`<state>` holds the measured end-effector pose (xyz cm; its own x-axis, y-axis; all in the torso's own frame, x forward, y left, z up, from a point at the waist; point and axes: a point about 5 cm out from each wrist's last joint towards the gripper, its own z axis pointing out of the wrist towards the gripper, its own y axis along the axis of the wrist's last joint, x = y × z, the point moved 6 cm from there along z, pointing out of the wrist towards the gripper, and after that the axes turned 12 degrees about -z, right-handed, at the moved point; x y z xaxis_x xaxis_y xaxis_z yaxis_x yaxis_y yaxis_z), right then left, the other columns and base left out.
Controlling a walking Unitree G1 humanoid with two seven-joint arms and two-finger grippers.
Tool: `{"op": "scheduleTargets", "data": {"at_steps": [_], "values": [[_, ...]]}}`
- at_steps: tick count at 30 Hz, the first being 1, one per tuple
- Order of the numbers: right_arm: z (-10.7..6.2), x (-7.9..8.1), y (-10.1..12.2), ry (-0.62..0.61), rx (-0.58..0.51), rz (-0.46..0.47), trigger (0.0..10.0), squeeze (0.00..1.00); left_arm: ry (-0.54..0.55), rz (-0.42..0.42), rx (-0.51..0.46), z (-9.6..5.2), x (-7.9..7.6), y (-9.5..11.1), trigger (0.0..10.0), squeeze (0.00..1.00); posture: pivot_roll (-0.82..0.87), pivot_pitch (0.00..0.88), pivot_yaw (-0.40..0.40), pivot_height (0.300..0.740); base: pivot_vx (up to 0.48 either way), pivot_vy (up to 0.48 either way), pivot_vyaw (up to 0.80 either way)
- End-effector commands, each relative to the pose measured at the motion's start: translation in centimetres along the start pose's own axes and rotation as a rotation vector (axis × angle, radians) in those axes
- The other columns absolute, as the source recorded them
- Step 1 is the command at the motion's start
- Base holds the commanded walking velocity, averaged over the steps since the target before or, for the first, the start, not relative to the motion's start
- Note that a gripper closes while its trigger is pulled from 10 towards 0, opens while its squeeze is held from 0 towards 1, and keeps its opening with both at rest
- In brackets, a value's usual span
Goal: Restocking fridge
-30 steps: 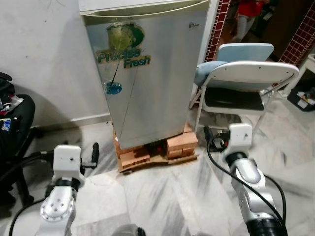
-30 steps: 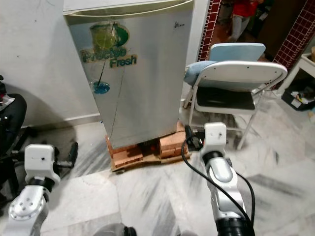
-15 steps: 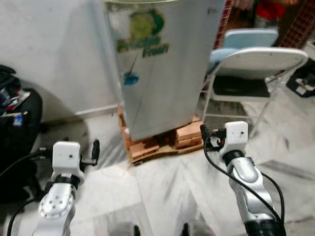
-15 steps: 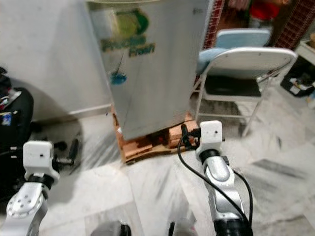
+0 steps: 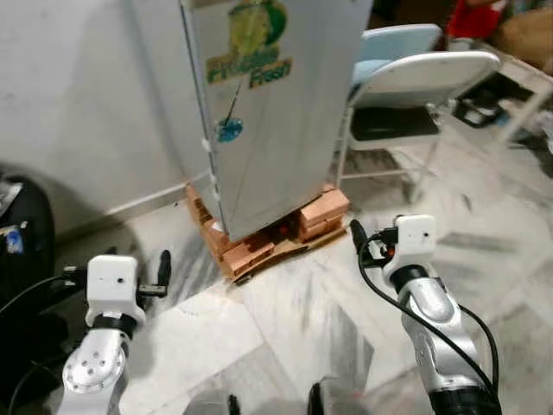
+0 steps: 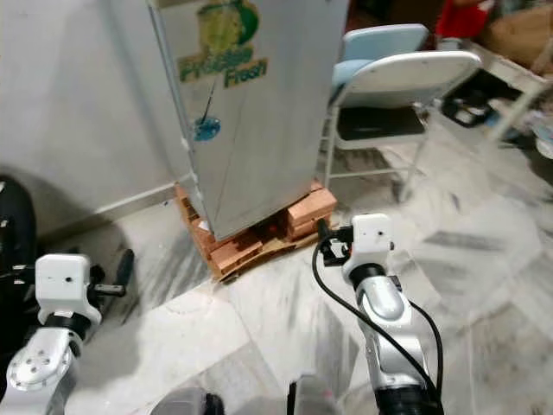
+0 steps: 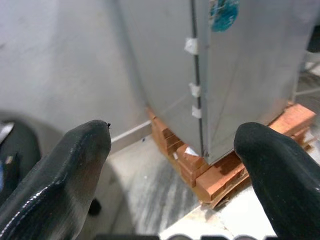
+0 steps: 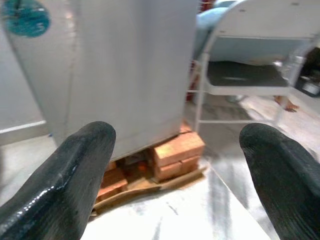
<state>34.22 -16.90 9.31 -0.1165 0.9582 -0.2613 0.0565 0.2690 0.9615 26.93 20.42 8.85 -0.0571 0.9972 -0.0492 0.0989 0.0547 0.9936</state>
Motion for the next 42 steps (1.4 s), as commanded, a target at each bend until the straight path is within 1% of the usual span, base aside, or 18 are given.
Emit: {"op": "scheduleTargets", "data": {"at_steps": [1, 5, 6, 8, 11, 13, 23, 24, 27, 35, 42], "values": [[-0.3, -1.4, 0.1, -0.038, -0.002, -0.016, 10.0, 0.0, -0.022, 0.01, -0.012, -0.1, -0.5, 0.3, 10.0, 0.0, 0.01, 0.134, 0.032, 0.74, 0.0, 0.461, -0.8], [-0.6, -1.6, -0.1, -0.045, 0.0, -0.02, 10.0, 0.0, -0.018, 0.0, 0.005, -0.4, -0.2, -0.1, 10.0, 0.0, 0.02, 0.136, 0.034, 0.74, 0.0, 0.458, -0.8], [-0.8, -1.5, -0.5, -0.044, 0.008, -0.023, 10.0, 0.0, -0.002, -0.016, 0.024, -0.8, 0.3, -0.6, 10.0, 0.0, 0.02, 0.135, 0.034, 0.74, 0.0, 0.454, -0.8], [-0.9, -1.4, -0.6, -0.042, 0.011, -0.023, 10.0, 0.0, 0.004, -0.016, 0.028, -0.9, 0.5, -0.8, 10.0, 0.0, 0.02, 0.134, 0.033, 0.74, 0.0, 0.452, -0.8], [-0.9, -1.3, -0.6, -0.04, 0.009, -0.022, 10.0, 0.0, 0.005, -0.01, 0.027, -0.9, 0.6, -0.8, 10.0, 0.0, 0.02, 0.133, 0.032, 0.74, 0.0, 0.438, -0.8], [-0.6, -1.1, -0.3, -0.035, -0.001, -0.015, 10.0, 0.0, 0.016, -0.015, 0.023, -0.6, 0.9, -0.7, 10.0, 0.0, 0.02, 0.129, 0.03, 0.74, 0.0, 0.42, -0.62], [-0.5, -1.2, -0.3, -0.033, -0.002, -0.026, 10.0, 0.0, 0.024, -0.03, 0.018, -0.7, 0.9, -0.8, 10.0, 0.0, 0.03, 0.128, 0.022, 0.74, 0.0, 0.42, -0.06], [-0.4, -1.1, -0.3, -0.029, 0.001, -0.027, 10.0, 0.0, 0.024, -0.036, 0.014, -0.7, 0.9, -0.7, 10.0, 0.0, 0.03, 0.129, 0.021, 0.74, 0.0, 0.424, -0.8], [-0.3, -0.9, 0.0, -0.026, -0.007, -0.028, 10.0, 0.0, 0.014, -0.015, -0.001, -0.6, 0.8, -0.4, 10.0, 0.0, 0.03, 0.13, 0.021, 0.74, 0.0, 0.42, -0.8], [0.1, -0.9, 0.7, -0.023, -0.031, -0.037, 10.0, 0.0, -0.001, -0.009, -0.012, -0.3, 0.8, -0.1, 10.0, 0.0, 0.03, 0.134, 0.025, 0.74, 0.317, 0.356, -0.8], [0.1, -0.8, 0.7, -0.019, -0.033, -0.039, 10.0, 0.0, -0.015, -0.028, -0.01, -0.3, 0.3, -0.2, 10.0, 0.0, 0.03, 0.137, 0.024, 0.74, 0.358, 0.318, -0.8]]}}
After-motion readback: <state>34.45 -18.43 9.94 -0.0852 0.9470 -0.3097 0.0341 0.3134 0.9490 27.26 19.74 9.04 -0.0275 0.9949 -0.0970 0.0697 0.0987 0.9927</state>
